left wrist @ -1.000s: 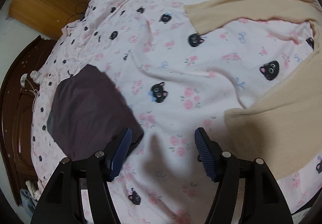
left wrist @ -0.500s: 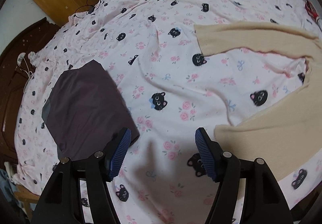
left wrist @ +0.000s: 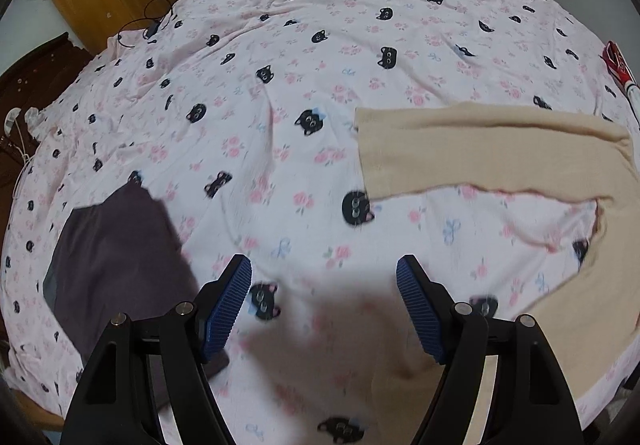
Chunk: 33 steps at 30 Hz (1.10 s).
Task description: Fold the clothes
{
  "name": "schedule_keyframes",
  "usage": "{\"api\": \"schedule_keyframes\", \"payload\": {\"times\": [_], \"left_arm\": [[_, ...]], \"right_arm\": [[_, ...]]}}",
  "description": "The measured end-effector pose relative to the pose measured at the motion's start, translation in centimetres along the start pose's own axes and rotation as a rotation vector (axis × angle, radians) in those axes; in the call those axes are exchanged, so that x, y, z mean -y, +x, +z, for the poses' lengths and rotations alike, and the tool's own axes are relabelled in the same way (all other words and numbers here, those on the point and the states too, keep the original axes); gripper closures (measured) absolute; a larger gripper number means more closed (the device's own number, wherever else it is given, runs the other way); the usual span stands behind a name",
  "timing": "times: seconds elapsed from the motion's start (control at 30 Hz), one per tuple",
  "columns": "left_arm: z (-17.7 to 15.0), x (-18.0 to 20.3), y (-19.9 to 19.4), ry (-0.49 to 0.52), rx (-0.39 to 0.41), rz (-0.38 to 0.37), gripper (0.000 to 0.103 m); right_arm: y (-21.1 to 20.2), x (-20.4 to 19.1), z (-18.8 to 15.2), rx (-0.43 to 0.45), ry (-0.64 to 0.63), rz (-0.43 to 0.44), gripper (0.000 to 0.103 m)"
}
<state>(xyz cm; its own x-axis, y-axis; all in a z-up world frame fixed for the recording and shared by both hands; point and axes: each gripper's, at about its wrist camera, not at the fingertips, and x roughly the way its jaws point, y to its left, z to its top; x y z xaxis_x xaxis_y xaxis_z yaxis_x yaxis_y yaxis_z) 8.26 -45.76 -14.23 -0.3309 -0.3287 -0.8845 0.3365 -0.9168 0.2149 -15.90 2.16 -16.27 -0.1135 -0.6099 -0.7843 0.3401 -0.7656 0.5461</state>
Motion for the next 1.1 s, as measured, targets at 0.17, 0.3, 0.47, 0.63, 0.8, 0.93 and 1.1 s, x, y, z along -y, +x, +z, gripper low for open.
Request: {"api": "schedule_keyframes", "payload": {"times": [0.17,0.3,0.47,0.63,0.8,0.93,1.1], "left_arm": [[2.7,-0.4,1.7,-0.023,-0.008,-0.023,0.032],[4.3,-0.4,3.3,-0.015,-0.012,-0.019,0.032],[6.3,0.2,5.4,-0.003,-0.02,0.019,0.032],[5.8,0.3,4.8,-0.049,-0.008,-0.026,0.032],[1.3,0.0,0.9,-0.018,0.035,-0.014,0.032],[-3.7,-0.4,-2.0,-0.01,0.042,0.004,0.032],[-9.3,-0.8,-3.3,-0.065,0.004,-0.031,0.032]], "right_arm": [[3.3,-1.3,2.5,-0.022,-0.022,0.048,0.056],[5.3,-1.9,2.8,-0.031,-0.068,0.045,0.055],[6.5,-1.9,3.1,-0.028,-0.093,0.03,0.056],[6.1,-1.4,3.0,-0.069,-0.102,0.045,0.057],[4.2,-1.7,1.7,-0.15,-0.165,0.049,0.051],[2.9,-1.0,-0.7,-0.218,-0.162,0.064,0.051],[2.1,0.2,-4.1,-0.265,-0.129,0.079,0.05]]}}
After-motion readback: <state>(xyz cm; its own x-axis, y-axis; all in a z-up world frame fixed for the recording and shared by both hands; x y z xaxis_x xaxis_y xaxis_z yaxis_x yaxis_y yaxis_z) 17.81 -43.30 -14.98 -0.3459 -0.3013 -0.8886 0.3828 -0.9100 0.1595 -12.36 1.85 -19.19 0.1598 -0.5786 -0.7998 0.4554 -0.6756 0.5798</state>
